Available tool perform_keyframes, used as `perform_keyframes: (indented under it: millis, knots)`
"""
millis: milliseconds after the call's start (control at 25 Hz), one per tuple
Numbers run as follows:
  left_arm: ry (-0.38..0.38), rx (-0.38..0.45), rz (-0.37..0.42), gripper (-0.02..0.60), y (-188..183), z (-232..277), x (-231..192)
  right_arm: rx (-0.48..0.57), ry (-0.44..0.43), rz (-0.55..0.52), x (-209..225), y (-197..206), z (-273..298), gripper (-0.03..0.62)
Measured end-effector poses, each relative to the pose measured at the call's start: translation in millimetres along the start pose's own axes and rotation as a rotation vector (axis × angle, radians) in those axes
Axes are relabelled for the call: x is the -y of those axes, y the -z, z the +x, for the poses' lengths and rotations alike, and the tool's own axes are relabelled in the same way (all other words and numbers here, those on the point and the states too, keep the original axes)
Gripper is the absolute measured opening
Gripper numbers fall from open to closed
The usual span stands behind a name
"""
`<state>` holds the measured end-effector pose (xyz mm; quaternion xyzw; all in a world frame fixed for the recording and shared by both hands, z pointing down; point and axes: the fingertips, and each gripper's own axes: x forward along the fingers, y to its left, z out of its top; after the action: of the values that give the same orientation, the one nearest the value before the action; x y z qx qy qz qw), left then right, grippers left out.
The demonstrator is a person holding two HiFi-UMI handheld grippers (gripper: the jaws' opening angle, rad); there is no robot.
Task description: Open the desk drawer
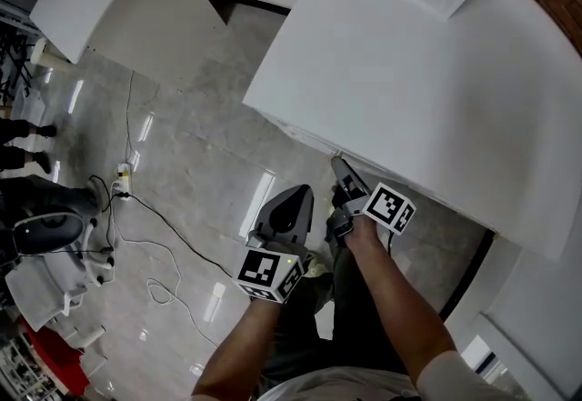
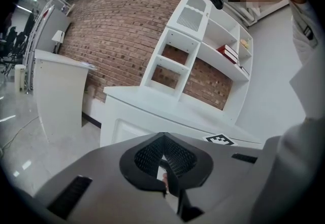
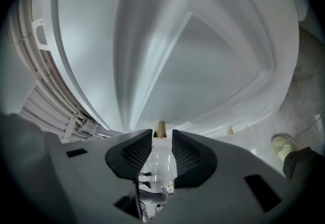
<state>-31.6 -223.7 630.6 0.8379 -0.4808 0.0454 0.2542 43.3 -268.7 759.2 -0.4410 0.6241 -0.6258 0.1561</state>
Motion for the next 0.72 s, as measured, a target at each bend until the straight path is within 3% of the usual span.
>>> perform_keyframes:
  millis: [240,720]
  knots:
    - [-0.009,0.003,-0.009,0.011,0,4,-5,-0.003,-0.007,0.007,-2,-2,10,0.078]
    - [-0.035,0.016,-0.027,0.011,2,-11,-9,0.003,0.019,-0.006,-1,10,3,0.075]
